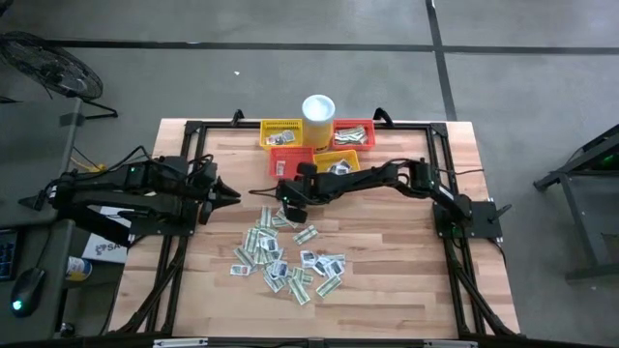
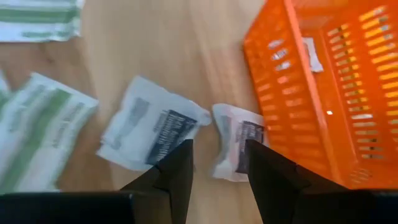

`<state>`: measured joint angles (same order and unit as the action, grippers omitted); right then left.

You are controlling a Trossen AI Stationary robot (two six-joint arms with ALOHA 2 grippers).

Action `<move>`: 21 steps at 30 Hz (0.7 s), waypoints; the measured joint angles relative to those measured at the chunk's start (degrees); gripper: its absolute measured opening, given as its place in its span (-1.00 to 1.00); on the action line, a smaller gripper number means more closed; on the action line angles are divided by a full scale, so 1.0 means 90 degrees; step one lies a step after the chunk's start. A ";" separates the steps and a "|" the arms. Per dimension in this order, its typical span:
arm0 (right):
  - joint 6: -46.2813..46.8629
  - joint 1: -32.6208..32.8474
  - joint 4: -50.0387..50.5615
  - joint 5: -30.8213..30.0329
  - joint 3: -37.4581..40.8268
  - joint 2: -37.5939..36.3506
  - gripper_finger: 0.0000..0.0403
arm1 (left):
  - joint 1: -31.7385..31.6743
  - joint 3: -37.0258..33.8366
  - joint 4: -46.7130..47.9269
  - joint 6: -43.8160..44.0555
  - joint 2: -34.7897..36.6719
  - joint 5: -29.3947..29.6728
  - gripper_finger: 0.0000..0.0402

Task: Pick & Place First Aid Supplies
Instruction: Put the black towelette pack into the bottom yellow basket

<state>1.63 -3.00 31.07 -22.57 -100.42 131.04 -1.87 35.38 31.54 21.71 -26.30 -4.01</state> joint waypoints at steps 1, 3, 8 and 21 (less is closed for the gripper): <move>0.0004 -0.0016 0.0014 -0.0002 0.0000 0.0000 -0.32 | 0.0000 0.0000 0.0025 0.0001 -0.0002 0.0000 -0.58; 0.0056 -0.0048 0.0014 -0.0005 0.0000 0.0000 -0.32 | 0.0000 0.0000 0.0052 -0.0002 -0.0005 -0.0005 -0.58; 0.0280 -0.0104 0.0015 -0.0199 0.0000 0.0000 -0.32 | 0.0000 0.0000 0.0164 0.0001 -0.0005 -0.0002 -0.58; 0.0124 -0.0123 -0.0106 0.0079 -0.0002 0.0253 -0.32 | 0.0000 0.0000 0.0183 0.0091 -0.0005 -0.0012 -0.58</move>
<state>2.75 -4.10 30.12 -21.85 -100.44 133.32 -1.87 35.38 33.19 22.52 -26.35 -4.12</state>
